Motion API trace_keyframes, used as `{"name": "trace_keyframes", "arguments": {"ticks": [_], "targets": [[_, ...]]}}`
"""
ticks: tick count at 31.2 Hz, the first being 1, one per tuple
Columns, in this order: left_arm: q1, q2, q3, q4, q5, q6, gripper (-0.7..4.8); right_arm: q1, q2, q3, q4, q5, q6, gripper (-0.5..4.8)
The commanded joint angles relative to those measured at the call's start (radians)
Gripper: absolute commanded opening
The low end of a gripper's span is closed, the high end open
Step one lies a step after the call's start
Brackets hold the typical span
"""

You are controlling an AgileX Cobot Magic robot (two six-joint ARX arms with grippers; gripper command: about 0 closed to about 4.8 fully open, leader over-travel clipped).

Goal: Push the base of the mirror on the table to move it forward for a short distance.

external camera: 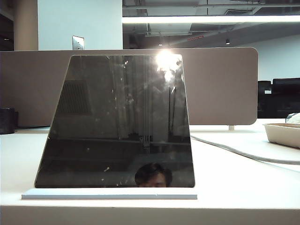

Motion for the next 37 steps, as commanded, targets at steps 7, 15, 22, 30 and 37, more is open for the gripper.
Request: {"name": "trace_keyframes", "arguments": {"ticks": [7,15,22,30,37], "targets": [[0.001,0.0,0.001,0.013,0.004,0.004,-0.01,0.0,0.0,0.005,0.014,-0.003,-0.002,-0.05],[0.0,0.0,0.001,0.013,0.004,0.004,-0.01,0.0,0.0,0.005,0.014,-0.003,-0.002,-0.05],[-0.028,0.0,0.001,0.013,0.003,0.004,-0.01,0.0,0.0,0.005,0.014,-0.003,-0.002,-0.05],[-0.248,0.0,0.001,0.013,0.003,0.004,-0.01,0.0,0.0,0.005,0.014,-0.003,-0.002,-0.05],[-0.533,0.0,0.001,0.013,0.004,0.004,-0.01,0.0,0.0,0.005,0.014,-0.003,-0.002,-0.05]]}}
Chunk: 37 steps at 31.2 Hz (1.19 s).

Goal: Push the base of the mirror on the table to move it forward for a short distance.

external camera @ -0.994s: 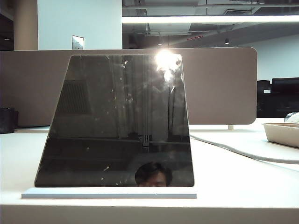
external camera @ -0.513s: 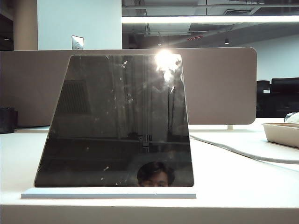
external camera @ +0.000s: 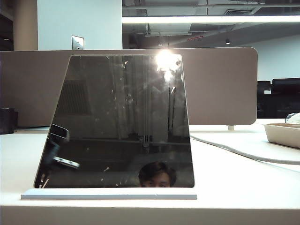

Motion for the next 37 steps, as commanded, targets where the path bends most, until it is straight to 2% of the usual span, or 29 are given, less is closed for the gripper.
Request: {"name": "trace_keyframes", "arguments": {"ticks": [1,5,8,21,26,29,31,34,37], "targets": [[-0.116,0.0,0.001,0.013,0.006,0.004,-0.01,0.0,0.0,0.005,0.015,-0.003,-0.002,-0.05],[-0.23,0.0,0.001,0.013,0.006,0.004,-0.01,0.0,0.0,0.005,0.015,-0.003,-0.002,-0.05],[-0.274,0.0,0.001,0.013,0.007,0.004,-0.01,0.0,0.0,0.005,0.015,-0.003,-0.002,-0.05],[-0.284,0.0,0.001,0.013,0.006,0.004,-0.01,0.0,0.0,0.005,0.019,-0.006,0.002,-0.05],[-0.284,0.0,0.001,0.013,0.006,0.004,-0.01,0.0,0.0,0.005,0.022,-0.081,0.306,-0.05],[-0.284,0.0,0.001,0.013,0.006,0.004,-0.01,0.0,0.0,0.005,0.048,-0.192,0.481,-0.06],[-0.284,0.0,0.001,0.013,0.006,0.004,-0.01,0.0,0.0,0.005,0.07,-0.275,0.524,-0.06],[-0.284,0.0,0.001,0.013,0.006,0.004,-0.01,0.001,0.0,0.006,0.193,-0.433,0.557,-0.06],[-0.284,0.0,0.001,0.013,0.006,0.004,-0.01,0.001,0.0,0.027,0.341,-0.504,0.697,-0.06]]}}
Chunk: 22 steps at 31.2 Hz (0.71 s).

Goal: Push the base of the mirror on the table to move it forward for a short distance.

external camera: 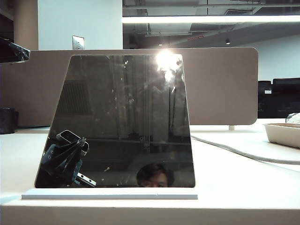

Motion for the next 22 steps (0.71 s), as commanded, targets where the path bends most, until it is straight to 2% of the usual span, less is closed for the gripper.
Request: {"name": "trace_keyframes", "arguments": {"ticks": [1,6,10,14,19,22], "targets": [[0.0,0.0,0.001,0.013,0.001,0.004,-0.01,0.0,0.0,0.053,0.16,-0.083,0.205,-0.06],[0.0,0.0,0.001,0.013,0.001,0.004,-0.01,0.014,0.018,0.178,0.069,-0.256,0.24,-0.06],[0.0,0.0,0.001,0.011,0.001,0.004,-0.01,0.063,0.039,0.264,-0.089,-0.308,0.24,-0.06],[0.0,0.0,0.001,0.013,0.001,0.004,-0.01,0.146,0.085,0.277,-0.117,-0.376,0.235,-0.06],[0.0,0.0,0.001,0.013,0.001,0.004,-0.01,0.29,0.198,0.277,-0.183,-0.341,0.217,-0.06],[0.0,0.0,0.001,0.013,0.001,0.004,-0.01,0.415,0.298,0.278,-0.182,-0.245,0.177,-0.06]]}}
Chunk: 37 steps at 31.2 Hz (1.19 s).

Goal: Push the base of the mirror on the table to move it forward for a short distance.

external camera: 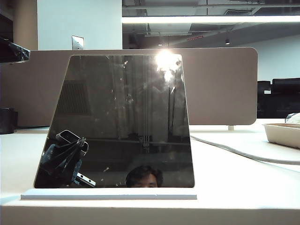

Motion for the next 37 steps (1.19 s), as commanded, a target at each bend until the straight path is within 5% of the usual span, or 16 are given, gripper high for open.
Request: {"name": "trace_keyframes", "arguments": {"ticks": [1,10,26,37], "targets": [[0.0,0.0,0.001,0.013,0.001,0.004,-0.01,0.135,0.109,0.004,0.01,0.137,-0.068,-0.06],[0.0,0.0,0.001,0.013,0.001,0.004,-0.01,0.468,0.51,0.035,0.16,0.362,-0.153,-0.06],[0.0,0.0,0.001,0.013,0.001,0.004,-0.01,0.487,1.125,0.38,0.106,0.209,-0.352,-0.06],[-0.001,0.0,0.001,0.013,0.001,0.004,-0.01,0.552,1.273,0.436,0.111,0.252,-0.368,-0.06]]}}
